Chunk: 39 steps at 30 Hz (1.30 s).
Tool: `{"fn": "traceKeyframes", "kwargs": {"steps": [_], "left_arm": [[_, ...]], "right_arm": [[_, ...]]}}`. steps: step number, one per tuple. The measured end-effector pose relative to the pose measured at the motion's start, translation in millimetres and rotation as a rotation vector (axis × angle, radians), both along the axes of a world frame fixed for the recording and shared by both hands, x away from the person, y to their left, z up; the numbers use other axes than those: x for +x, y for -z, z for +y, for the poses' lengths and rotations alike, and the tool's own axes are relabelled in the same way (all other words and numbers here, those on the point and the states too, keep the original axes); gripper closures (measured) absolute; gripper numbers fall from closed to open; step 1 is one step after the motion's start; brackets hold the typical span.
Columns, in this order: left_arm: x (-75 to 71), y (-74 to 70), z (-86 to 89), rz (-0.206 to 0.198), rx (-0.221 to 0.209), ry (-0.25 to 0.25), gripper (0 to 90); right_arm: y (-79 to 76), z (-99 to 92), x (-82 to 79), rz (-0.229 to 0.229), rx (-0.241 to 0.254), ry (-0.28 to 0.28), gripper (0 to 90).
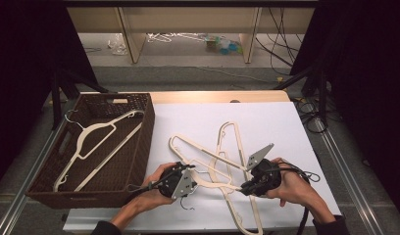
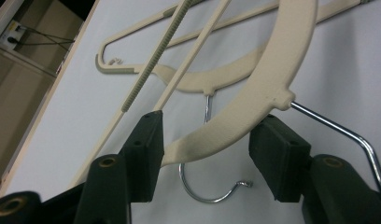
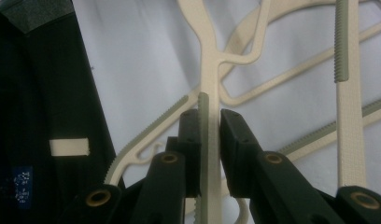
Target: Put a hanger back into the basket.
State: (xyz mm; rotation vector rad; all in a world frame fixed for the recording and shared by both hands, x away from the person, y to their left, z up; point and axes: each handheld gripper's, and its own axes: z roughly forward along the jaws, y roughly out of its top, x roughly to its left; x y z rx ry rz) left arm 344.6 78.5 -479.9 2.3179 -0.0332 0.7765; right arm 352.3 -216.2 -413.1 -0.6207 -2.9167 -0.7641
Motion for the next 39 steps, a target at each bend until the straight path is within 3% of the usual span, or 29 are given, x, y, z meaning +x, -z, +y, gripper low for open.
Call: {"fn": "traceKeyframes", "kwargs": {"steps": [3, 6, 9, 15, 16, 21, 26, 28, 30, 32, 35, 39], "left_arm": [[-0.4, -2.2, -3.7, -0.032, 0.026, 0.048, 48.1], [-1.4, -2.7, -6.8, -0.023, 0.027, 0.094, 52.4], [-1.4, -4.3, -10.6, -0.051, 0.046, 0.142, 56.8], [1.2, -2.8, -16.1, -0.044, 0.065, 0.213, 67.6], [1.0, -3.6, -17.0, -0.060, 0.074, 0.218, 68.3], [-1.6, -14.8, -23.1, -0.093, 0.132, 0.269, 74.4], [-0.1, -32.3, -27.3, -0.114, 0.114, 0.273, 80.1], [-0.1, -40.3, -29.7, -0.130, 0.135, 0.276, 81.7], [0.6, -47.7, -32.3, -0.132, 0.127, 0.272, 83.0], [1.4, -51.9, -35.4, -0.140, 0.136, 0.256, 84.2], [4.7, -60.2, -39.3, -0.129, 0.125, 0.219, 85.5], [10.9, -74.1, -43.6, -0.106, 0.118, 0.142, 85.9]], "right_arm": [[2.9, -4.8, 3.9, 0.032, 0.006, -0.021, 79.0], [6.7, -10.0, 5.5, 0.030, 0.019, -0.024, 79.0], [9.0, -13.9, 7.6, 0.039, 0.030, -0.029, 79.0], [16.7, -20.8, 11.7, 0.058, 0.032, -0.035, 79.0], [17.8, -21.7, 12.5, 0.057, 0.033, -0.035, 79.0], [20.3, -26.4, 16.1, 0.072, 0.038, -0.041, 78.7], [18.4, -35.2, 17.9, 0.069, 0.067, -0.031, 78.0], [16.7, -37.6, 18.8, 0.064, 0.085, -0.015, 76.7], [11.4, -40.8, 19.2, 0.032, 0.095, 0.000, 73.9], [3.9, -42.5, 17.2, -0.010, 0.100, 0.022, 63.0], [-13.8, -45.0, 17.1, -0.125, 0.126, 0.114, 54.0], [-32.2, -44.4, 13.9, -0.228, 0.200, 0.211, 39.1]]}}
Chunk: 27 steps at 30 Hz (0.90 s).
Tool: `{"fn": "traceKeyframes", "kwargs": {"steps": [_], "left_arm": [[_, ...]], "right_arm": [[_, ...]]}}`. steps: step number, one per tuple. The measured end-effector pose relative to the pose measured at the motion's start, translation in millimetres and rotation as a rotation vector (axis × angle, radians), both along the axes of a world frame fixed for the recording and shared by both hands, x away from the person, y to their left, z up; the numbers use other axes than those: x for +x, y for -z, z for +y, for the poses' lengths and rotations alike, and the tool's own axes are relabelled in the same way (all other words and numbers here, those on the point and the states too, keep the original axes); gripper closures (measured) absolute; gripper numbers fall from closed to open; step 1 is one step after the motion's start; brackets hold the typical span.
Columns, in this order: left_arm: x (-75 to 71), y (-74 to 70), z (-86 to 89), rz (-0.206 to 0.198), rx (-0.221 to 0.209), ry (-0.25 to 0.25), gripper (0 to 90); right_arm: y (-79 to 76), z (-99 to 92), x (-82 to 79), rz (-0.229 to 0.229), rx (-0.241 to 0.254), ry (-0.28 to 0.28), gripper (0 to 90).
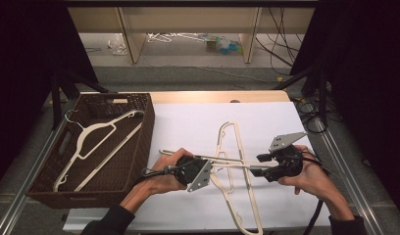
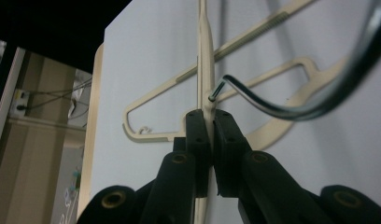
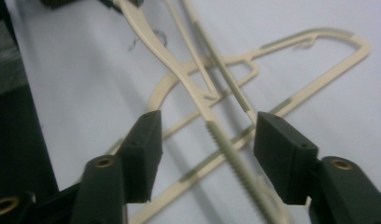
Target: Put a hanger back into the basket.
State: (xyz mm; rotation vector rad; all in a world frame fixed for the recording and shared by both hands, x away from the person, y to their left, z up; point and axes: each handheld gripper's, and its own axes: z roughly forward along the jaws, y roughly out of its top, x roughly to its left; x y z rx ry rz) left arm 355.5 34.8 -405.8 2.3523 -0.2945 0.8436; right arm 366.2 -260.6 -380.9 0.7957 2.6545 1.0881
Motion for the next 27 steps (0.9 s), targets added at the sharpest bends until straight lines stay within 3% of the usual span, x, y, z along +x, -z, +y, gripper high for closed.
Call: {"fn": "traceKeyframes", "kwargs": {"steps": [4, 7, 12, 16, 17, 20, 22, 27], "left_arm": [[9.8, -11.0, -1.2, 0.057, -0.028, -0.096, 85.9], [17.5, -18.1, 0.0, 0.103, -0.070, -0.146, 85.9], [29.2, -35.9, 3.8, 0.217, -0.188, -0.239, 85.9], [38.4, -54.8, 12.1, 0.337, -0.299, -0.312, 85.9], [39.9, -58.0, 14.0, 0.355, -0.317, -0.320, 85.9], [44.8, -66.2, 20.3, 0.418, -0.369, -0.343, 85.9], [47.5, -71.1, 25.7, 0.458, -0.403, -0.361, 86.0], [49.1, -82.6, 40.5, 0.519, -0.467, -0.388, 85.9]], "right_arm": [[-13.0, -3.9, -4.7, -0.014, 0.044, 0.062, 34.2], [-16.6, -2.9, -11.2, -0.021, 0.047, 0.101, 30.1], [-17.9, -0.3, -23.9, -0.030, 0.046, 0.115, 29.6], [-16.3, -3.0, -33.4, -0.031, 0.070, 0.122, 27.6], [-14.0, -2.4, -36.5, -0.043, 0.080, 0.127, 23.7], [-3.6, 0.1, -43.4, -0.046, 0.082, 0.113, 25.2], [5.7, 2.6, -47.4, -0.024, 0.085, 0.115, 24.8], [23.0, 8.3, -49.9, -0.009, 0.076, 0.112, 23.8]]}}
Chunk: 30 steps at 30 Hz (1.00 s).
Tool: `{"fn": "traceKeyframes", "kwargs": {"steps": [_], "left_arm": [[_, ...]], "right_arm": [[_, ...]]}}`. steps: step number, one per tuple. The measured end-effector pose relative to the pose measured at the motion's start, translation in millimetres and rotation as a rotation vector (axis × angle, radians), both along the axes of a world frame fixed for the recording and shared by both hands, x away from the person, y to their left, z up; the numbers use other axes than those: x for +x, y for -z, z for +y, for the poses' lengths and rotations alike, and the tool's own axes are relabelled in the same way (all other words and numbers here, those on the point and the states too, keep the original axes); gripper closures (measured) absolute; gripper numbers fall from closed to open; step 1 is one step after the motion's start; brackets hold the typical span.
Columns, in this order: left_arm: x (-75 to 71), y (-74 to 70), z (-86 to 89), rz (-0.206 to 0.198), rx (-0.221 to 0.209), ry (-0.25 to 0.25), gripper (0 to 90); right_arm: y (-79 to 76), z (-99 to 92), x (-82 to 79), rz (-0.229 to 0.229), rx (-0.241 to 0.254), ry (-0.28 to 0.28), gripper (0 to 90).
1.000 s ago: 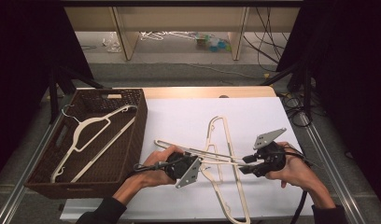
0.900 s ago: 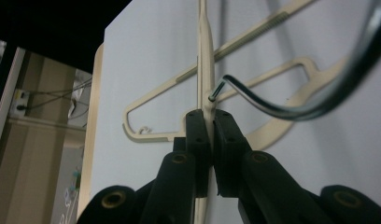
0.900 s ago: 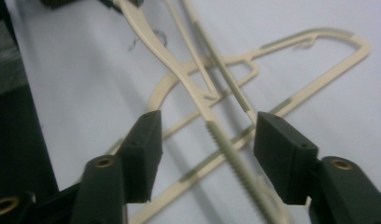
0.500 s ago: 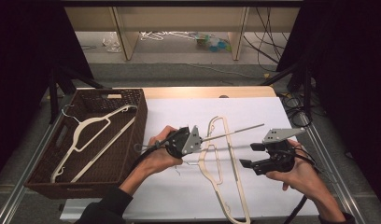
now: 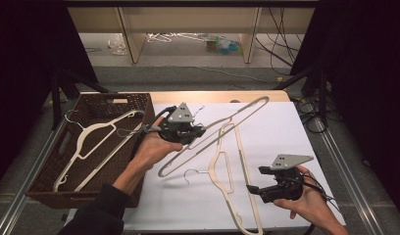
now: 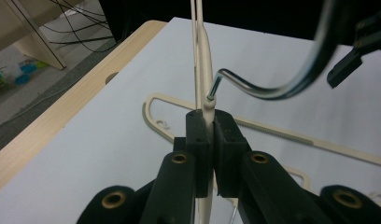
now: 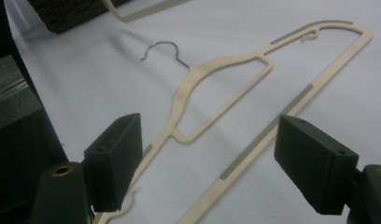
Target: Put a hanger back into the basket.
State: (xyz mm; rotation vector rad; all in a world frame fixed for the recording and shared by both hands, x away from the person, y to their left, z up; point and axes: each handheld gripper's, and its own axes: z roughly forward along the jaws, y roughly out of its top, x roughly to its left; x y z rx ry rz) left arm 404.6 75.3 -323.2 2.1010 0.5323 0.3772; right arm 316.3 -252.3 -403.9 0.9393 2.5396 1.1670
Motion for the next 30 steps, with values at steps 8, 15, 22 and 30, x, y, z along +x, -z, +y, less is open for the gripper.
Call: {"fn": "traceKeyframes", "kwargs": {"steps": [8, 15, 22, 30], "left_arm": [[2.3, -23.7, 28.5, 0.147, -0.197, -0.021, 86.0], [-3.7, -61.4, 52.8, 0.164, -0.272, -0.033, 86.0], [-10.5, -101.8, 83.1, 0.140, -0.259, -0.073, 86.0], [-17.1, -119.6, 140.3, 0.083, -0.191, -0.194, 86.0]], "right_arm": [[13.7, 7.3, -1.0, 0.020, -0.007, -0.007, 23.2], [15.7, 7.3, -2.1, 0.027, -0.011, -0.013, 23.1], [15.0, 7.3, -3.5, 0.029, -0.006, -0.020, 22.8], [16.9, 6.8, -3.4, 0.030, -0.008, -0.020, 22.8]]}}
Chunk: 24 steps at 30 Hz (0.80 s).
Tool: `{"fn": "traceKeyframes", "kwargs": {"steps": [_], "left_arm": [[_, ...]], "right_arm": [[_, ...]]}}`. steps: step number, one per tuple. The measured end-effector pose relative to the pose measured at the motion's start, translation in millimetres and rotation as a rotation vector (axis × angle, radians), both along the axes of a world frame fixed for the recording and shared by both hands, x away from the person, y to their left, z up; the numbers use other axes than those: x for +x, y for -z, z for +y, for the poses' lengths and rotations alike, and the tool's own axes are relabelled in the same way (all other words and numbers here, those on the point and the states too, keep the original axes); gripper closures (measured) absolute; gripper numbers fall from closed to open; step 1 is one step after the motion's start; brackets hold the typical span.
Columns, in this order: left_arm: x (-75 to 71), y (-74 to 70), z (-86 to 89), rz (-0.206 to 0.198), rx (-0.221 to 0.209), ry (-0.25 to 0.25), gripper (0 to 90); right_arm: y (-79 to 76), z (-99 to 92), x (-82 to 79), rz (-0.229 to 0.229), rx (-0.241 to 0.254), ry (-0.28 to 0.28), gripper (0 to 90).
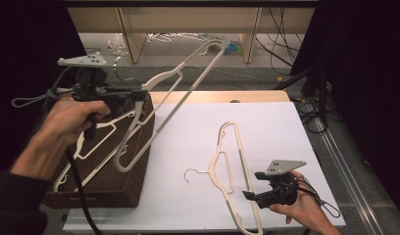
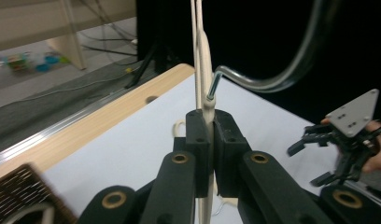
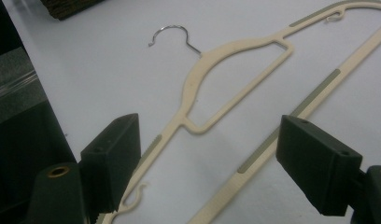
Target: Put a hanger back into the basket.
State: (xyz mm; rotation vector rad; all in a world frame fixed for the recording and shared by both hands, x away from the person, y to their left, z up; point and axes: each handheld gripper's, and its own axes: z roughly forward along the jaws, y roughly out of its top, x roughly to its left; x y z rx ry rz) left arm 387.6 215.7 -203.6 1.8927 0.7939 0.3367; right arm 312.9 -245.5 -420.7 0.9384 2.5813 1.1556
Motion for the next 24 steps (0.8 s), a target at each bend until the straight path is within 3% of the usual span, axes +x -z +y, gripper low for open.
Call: {"fn": "traceKeyframes", "kwargs": {"steps": [4, 6, 13, 24], "left_arm": [[0.3, 6.2, 25.6, -0.006, 0.013, -0.047, 86.0], [0.9, 12.4, 39.8, -0.001, 0.002, -0.070, 86.0], [4.2, 33.4, 76.4, 0.026, 0.035, -0.143, 86.0], [8.8, 62.3, 120.4, 0.052, 0.092, -0.223, 86.0]], "right_arm": [[1.5, 0.7, 0.1, 0.006, -0.002, -0.005, 22.8], [1.8, 0.9, 0.3, 0.002, -0.006, -0.009, 22.8], [1.9, 0.4, 0.0, 0.009, 0.001, -0.009, 22.6], [4.1, -1.6, 1.1, 0.018, -0.001, 0.009, 22.6]]}}
